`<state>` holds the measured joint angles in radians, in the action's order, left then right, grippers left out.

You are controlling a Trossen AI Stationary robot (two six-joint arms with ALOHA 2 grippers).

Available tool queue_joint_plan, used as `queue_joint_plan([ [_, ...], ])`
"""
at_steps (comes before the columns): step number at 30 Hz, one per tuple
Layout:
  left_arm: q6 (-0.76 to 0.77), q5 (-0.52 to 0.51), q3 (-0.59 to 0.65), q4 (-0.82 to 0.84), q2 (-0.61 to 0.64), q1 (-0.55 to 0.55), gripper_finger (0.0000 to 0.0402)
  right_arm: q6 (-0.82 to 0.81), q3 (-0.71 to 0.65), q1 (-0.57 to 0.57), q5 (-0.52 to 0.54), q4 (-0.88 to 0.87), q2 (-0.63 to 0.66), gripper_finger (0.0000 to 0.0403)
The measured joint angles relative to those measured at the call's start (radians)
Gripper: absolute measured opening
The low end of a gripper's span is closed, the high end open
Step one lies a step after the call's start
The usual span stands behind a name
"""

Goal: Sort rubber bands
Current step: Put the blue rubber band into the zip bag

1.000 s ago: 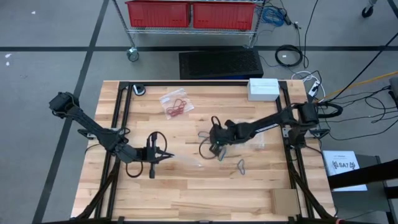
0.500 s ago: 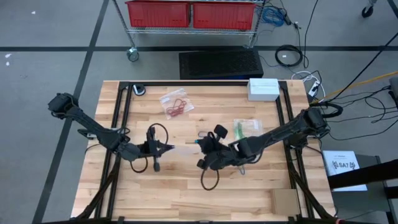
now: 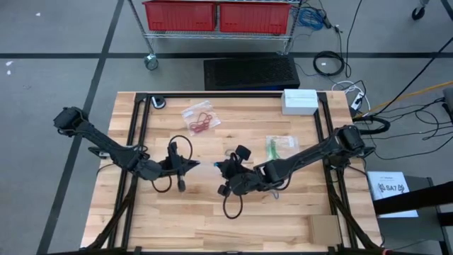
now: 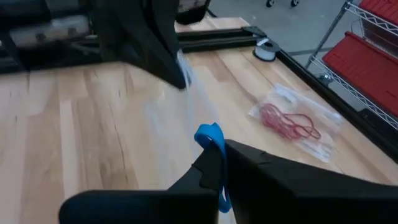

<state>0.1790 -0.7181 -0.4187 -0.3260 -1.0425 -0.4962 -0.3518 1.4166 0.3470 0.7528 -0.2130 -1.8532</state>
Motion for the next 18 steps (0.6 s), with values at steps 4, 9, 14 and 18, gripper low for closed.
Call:
queue_joint_plan([
  [4,0.000,0.001,0.000,-0.004,-0.003,0.001,0.0000,0.005,0.001,-0.004,0.001,0.014,-0.008,0.0000],
  [9,0.000,0.005,0.000,-0.005,-0.003,0.001,0.0000,-0.002,0.000,-0.030,-0.052,0.019,-0.030,0.0000],
  [14,0.001,0.006,0.000,-0.005,-0.003,0.001,0.0000,-0.019,0.000,-0.049,-0.111,0.022,-0.046,0.0000],
  [18,0.001,0.006,0.000,-0.006,-0.003,0.001,0.0000,-0.023,0.000,-0.061,-0.138,0.024,-0.045,0.0006],
])
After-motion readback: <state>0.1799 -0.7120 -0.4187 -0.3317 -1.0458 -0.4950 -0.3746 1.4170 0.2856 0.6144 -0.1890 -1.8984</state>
